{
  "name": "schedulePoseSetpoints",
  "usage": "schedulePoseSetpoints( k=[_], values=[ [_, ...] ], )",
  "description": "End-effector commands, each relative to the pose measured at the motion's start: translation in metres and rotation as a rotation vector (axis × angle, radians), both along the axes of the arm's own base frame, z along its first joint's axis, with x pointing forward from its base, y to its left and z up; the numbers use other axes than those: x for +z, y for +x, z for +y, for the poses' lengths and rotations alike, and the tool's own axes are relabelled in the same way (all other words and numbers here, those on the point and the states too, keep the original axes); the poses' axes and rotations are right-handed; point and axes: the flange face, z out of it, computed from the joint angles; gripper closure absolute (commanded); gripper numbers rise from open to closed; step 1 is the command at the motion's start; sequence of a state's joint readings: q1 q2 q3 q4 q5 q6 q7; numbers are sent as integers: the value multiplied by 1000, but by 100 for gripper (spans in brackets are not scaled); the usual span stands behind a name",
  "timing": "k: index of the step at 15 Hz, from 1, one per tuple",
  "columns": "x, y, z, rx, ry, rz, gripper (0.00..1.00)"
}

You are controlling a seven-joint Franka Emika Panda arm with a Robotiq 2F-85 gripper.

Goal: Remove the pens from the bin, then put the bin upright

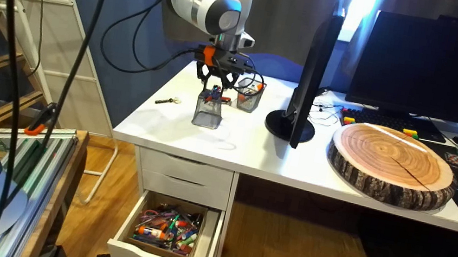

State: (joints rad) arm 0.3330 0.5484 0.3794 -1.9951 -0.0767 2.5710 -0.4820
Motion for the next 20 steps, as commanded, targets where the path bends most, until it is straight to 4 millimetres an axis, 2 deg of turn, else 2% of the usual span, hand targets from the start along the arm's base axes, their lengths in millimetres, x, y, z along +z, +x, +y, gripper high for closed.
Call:
schedulePoseSetpoints(
  k=[1, 6, 12, 20],
  values=[
    [-4, 8, 5, 27, 15, -13, 66],
    [-6, 14, 4, 31, 21, -16, 100],
    [-5, 16, 5, 40, 29, -16, 97],
    [16, 20, -4, 35, 13, -40, 97]
  ],
)
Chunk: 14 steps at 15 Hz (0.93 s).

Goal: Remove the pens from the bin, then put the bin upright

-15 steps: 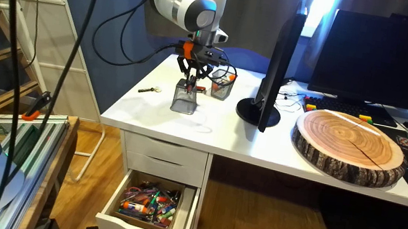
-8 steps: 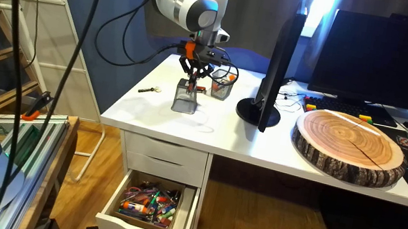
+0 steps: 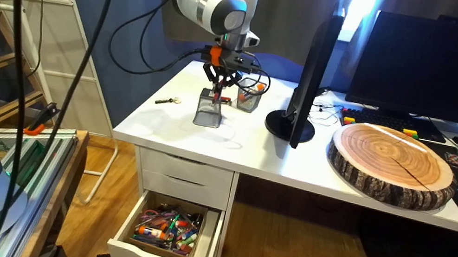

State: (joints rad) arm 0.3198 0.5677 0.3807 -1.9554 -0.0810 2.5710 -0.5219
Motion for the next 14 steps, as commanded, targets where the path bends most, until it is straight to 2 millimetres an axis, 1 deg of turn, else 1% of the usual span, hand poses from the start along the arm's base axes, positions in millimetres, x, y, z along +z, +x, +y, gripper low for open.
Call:
schedulePoseSetpoints(
  k=[1, 5, 7, 8, 11, 14],
  values=[
    [16, 6, -7, 4, -10, -26, 97],
    [31, 18, -28, -86, -41, -65, 97],
    [30, 27, -41, -140, -72, -80, 97],
    [26, 31, -47, -161, -87, -78, 97],
    [5, 38, -61, -228, -116, -65, 97],
    [-16, 40, -68, -259, -110, -52, 97]
  ],
)
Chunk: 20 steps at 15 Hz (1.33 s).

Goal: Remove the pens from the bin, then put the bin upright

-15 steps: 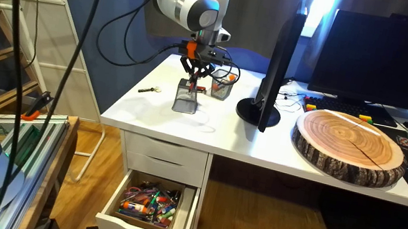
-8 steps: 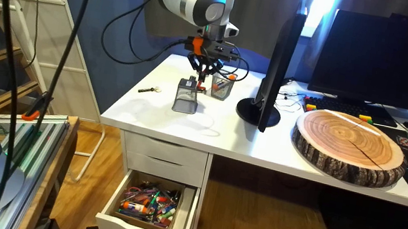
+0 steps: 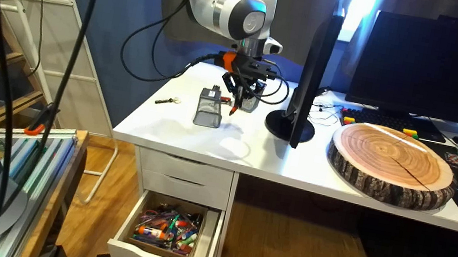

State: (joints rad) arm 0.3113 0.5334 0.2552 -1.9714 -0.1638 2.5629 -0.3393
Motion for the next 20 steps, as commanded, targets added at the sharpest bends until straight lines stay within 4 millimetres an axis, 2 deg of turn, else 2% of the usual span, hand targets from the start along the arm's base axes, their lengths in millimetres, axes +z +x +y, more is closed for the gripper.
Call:
schedulePoseSetpoints(
  k=[1, 7, 12, 13, 14, 16, 20],
  values=[
    [-23, -2, -4, -43, -14, 4, 97],
    [-61, -6, -11, -111, -24, 50, 97],
    [-80, -7, -12, -135, -8, 51, 97],
    [-81, -7, -13, -143, -6, 48, 86],
    [-81, -7, -12, -149, 0, 46, 61],
    [-76, -8, -12, -165, 0, 40, 57],
    [-54, -9, -8, -189, 4, 31, 29]
  ],
)
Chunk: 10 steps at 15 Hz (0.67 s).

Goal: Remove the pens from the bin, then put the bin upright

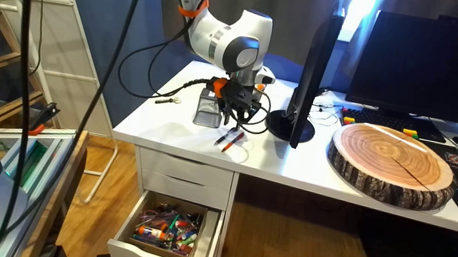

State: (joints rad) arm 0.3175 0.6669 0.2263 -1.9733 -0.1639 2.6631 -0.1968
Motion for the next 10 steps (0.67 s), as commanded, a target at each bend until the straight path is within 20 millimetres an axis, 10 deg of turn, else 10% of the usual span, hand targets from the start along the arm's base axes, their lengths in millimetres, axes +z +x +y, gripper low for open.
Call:
schedulePoseSetpoints(
  k=[1, 5, 10],
  values=[
    [27, -3, 7, -50, 1, -21, 23],
    [53, 0, 18, -280, 0, 34, 0],
    [74, -3, 38, -470, 11, 182, 0]
  ],
)
